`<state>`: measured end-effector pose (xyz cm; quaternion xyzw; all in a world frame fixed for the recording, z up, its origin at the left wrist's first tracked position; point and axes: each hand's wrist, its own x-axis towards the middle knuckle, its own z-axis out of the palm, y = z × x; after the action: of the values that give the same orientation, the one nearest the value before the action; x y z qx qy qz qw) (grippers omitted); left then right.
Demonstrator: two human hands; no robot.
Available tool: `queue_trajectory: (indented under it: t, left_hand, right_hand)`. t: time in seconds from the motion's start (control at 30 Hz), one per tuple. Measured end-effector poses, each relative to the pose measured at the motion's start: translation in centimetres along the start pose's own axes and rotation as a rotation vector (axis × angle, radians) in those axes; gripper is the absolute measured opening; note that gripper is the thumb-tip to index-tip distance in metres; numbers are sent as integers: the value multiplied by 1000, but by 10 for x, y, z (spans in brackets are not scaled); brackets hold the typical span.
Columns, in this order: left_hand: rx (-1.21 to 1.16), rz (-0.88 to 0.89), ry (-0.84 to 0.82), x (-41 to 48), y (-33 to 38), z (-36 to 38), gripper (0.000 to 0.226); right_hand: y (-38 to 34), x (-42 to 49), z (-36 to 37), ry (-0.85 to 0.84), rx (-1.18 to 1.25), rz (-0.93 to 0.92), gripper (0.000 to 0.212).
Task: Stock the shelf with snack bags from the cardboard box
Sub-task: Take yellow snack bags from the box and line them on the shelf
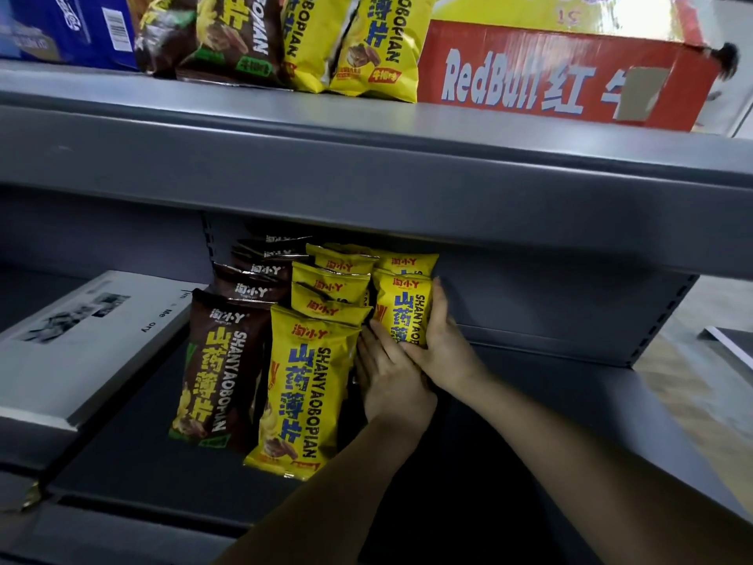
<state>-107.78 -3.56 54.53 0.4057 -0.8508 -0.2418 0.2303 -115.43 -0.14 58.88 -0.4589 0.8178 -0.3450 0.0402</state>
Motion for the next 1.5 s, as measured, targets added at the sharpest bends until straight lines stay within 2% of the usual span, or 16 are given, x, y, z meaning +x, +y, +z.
queue_trajectory:
  t: [0.13,0.23,0.37,0.43,0.5,0.63,0.77,1.0,1.17,1.33,1.5]
  left_hand:
    - [76,48,-21,-11,3,-12,89]
    - [53,234,40,-39,-2,-31,84]
    - [26,707,234,-72,-34,-67,62]
    - [86,834,280,-76,-59,-89,61]
    - [198,845,321,-74,-84,-106,64]
    - [489,717,282,-59,-116,-124,72]
    - [621,677,264,-43,-120,-121,78]
    - [607,652,242,-40,-116,-116,78]
    - [582,640,235,-53,-112,-123,77]
    - [392,788,263,-82,-89,-123,51]
    - [250,934,208,-121,-54,-113,31]
  right_hand:
    - [-1,1,-4,25,57,37,109]
    - [-2,-9,-5,55,87,53,109]
    - [3,-32,-8,21,-508,-109,110]
    - [1,-36,-8,34,-666,-156,115]
    - [-3,-34,-6,50,-722,-167,119]
    - [-9,-27,0,25,-803,-174,119]
    - [-13,-22,7,5,-817,-152,115]
    - [-20,-25,6,0,-810,-148,108]
    - [-29,-48,1,46,-714,-251,72]
    - [-37,-79,-10,40,-683,-272,56]
    - [-31,-122,-36,13,-680,-274,53]
